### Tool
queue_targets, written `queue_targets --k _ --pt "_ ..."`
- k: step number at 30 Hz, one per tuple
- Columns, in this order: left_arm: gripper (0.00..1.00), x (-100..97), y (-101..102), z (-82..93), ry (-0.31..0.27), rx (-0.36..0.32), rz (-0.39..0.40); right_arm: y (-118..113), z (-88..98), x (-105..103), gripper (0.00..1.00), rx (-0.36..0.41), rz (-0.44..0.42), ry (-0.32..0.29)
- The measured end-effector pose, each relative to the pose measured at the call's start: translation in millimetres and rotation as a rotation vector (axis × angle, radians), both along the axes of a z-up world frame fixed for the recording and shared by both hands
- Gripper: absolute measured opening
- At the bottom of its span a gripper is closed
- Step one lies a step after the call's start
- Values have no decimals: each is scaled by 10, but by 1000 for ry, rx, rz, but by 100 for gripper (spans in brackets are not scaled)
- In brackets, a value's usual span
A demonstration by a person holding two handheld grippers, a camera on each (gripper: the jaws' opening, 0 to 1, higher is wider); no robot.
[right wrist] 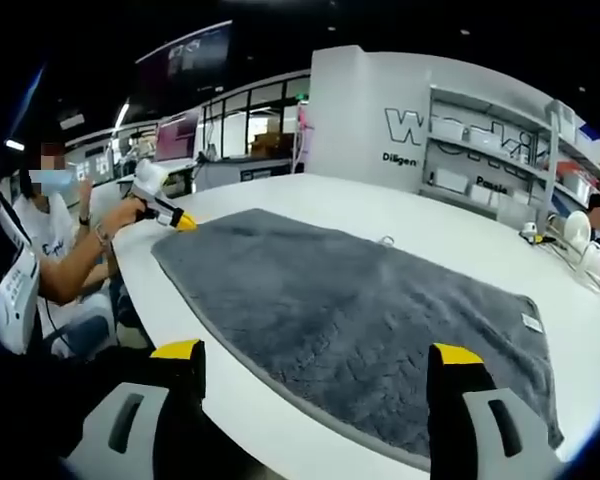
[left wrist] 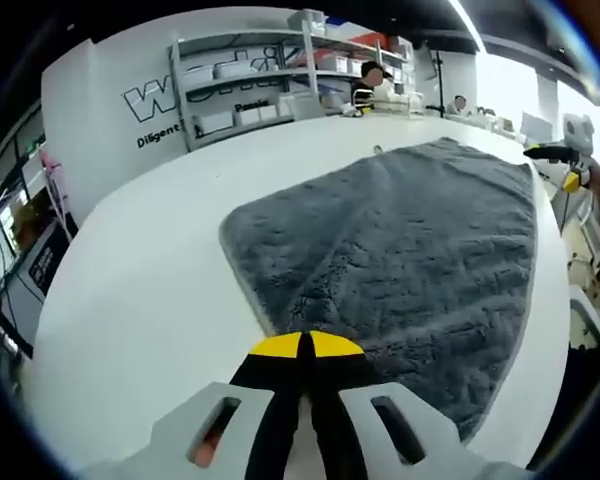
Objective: Open the folded towel by lifting each exposed corner and separating the folded layers until the towel lies flat within the target outline without major curled edges
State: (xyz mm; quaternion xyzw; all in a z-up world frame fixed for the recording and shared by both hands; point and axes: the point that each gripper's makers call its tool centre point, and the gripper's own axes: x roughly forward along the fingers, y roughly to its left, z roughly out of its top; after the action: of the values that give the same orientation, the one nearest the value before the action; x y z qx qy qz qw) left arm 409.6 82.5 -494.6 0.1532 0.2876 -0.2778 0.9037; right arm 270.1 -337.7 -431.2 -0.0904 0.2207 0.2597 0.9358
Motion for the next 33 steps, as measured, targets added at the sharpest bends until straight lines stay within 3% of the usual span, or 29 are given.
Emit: queue_targets --k 20,33 --pt "0 -138 901 4 6 44 178 61 -43 71 93 6 7 22" --pt "0 -191 1302 7 17 101 254 142 -75 165 93 2 33 38"
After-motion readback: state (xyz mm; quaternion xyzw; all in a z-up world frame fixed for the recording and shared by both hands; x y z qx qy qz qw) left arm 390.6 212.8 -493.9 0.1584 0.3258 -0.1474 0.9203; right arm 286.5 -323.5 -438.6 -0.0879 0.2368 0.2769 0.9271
